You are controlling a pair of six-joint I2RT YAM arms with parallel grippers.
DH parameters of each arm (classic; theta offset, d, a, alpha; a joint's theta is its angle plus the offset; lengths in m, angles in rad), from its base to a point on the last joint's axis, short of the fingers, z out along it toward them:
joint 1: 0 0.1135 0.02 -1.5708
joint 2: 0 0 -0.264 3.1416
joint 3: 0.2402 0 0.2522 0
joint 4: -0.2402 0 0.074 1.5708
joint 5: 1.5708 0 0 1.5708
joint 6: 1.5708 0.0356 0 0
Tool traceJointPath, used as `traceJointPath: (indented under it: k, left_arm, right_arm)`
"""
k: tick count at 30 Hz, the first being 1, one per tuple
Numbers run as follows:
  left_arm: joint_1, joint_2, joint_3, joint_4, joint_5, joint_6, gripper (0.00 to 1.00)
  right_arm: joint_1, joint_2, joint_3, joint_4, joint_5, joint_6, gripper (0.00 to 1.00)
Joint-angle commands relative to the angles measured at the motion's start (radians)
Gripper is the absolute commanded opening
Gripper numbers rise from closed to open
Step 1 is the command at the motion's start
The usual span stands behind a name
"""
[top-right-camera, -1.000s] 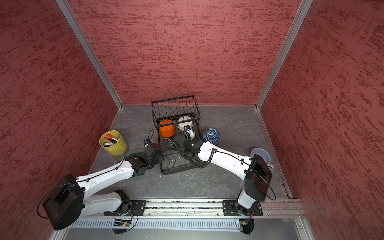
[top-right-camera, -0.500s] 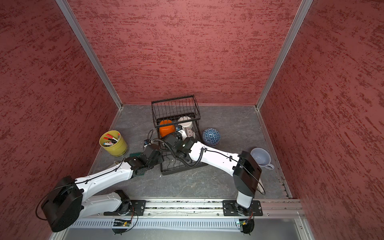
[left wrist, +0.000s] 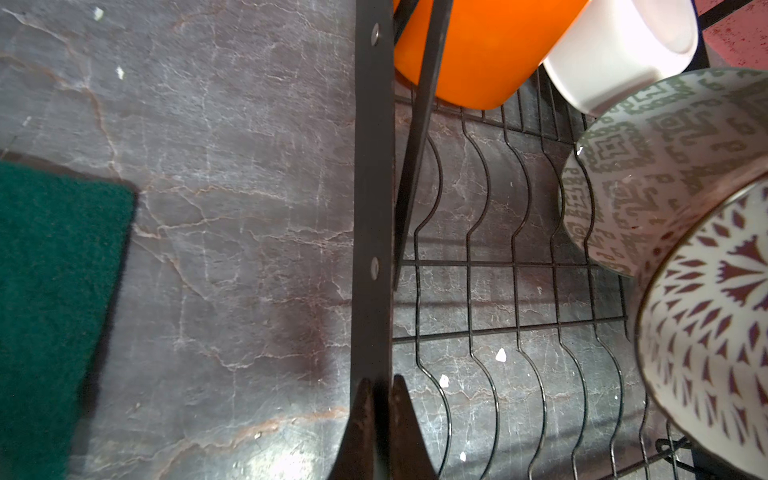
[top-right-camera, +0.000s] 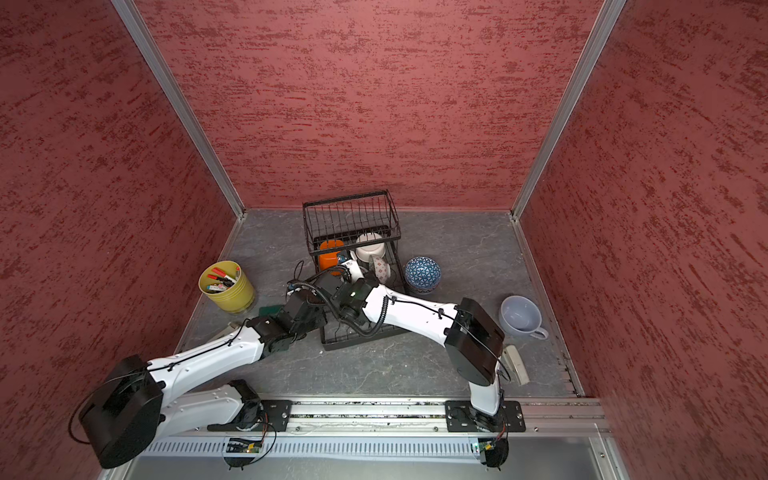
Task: Load the bowls into the dish rack
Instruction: 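Lift the white-and-maroon bowl with the right gripper and carry it over the rack, then tilt the white-and-maroon bowl on edge and lower it beside the green bowl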
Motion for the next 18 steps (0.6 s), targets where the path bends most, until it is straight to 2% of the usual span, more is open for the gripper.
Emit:
traceJointPath:
  k: [1, 4, 10, 18]
  left_arm:
    - [-0.013, -0.013, -0.028, 0.039, 0.155, -0.018, 0.0]
    - [-0.011, -0.029, -0.039, 0.052, 0.156, -0.014, 0.01]
    - [-0.001, -0.078, -0.067, 0.062, 0.161, -0.017, 0.14]
    - [0.012, -0.099, -0.074, 0.064, 0.166, -0.004, 0.39]
  right_arm:
    - [0.004, 0.001, 0.04, 0.058, 0.07, 0.0, 0.0]
    - [0.004, 0.008, 0.045, 0.061, 0.073, 0.001, 0.0]
    - [0.003, 0.021, 0.046, 0.057, 0.074, 0.002, 0.0]
    - [-0.006, 0.031, 0.044, 0.064, 0.064, 0.004, 0.0]
